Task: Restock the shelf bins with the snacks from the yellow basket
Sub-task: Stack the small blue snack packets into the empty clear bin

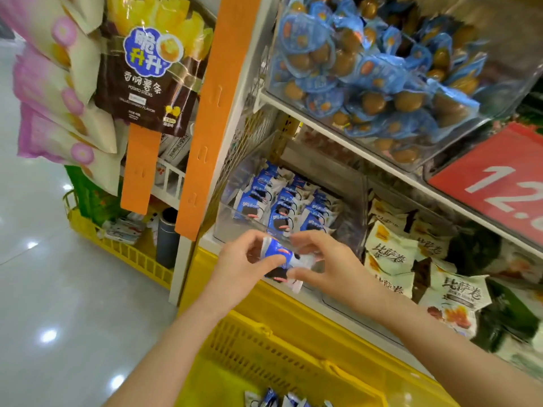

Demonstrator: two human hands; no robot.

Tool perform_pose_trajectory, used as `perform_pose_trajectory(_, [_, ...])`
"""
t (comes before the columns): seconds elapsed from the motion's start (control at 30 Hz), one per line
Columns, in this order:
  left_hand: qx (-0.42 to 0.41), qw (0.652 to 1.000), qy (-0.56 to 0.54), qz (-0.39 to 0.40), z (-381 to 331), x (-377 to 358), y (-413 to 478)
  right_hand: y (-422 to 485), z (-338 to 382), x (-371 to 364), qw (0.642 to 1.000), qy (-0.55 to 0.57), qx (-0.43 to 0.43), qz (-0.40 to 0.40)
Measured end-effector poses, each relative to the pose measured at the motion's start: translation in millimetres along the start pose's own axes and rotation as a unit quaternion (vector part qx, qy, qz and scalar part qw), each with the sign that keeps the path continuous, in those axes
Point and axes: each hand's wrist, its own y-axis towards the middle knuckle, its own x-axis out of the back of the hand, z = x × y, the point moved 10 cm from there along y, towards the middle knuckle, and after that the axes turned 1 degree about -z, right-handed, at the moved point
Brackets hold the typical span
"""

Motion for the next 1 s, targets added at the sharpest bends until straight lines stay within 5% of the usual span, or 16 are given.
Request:
perform_pose_trajectory(0.2, [-0.061, 0.996, 0.058, 0.024, -22.0, -17.9, -6.6, -6.9, 3.6, 9.6, 1.000, 0.012, 0.013, -0.002])
perform_pose_trajectory(0.4, [-0.154, 0.932, 0.326, 0.029, -42.7, -9.5, 36.0, 32.3, -44.6, 76.6, 0.984, -0.077, -0.098, -0.129])
perform_pose_trajectory(0.6, [-0.196, 0.841, 0.501, 0.056, -16.1, -19.0, 53.0, 84.5, -88.3, 48.9, 0.954, -0.255, -0.160, -0.003])
perform_pose_trajectory(0.8, [-0.244, 0.836, 0.490, 0.043, -13.6, -18.0, 48.4, 106.3, -109.0, 6.5, 0.934, -0.290, -0.179, 0.106])
perform_pose_trajectory(1.0, [-0.253, 0.833, 0.486, 0.069, -11.3, -19.1, 47.4, 108.7, -104.6, 3.2, 0.901, -0.395, -0.138, 0.115])
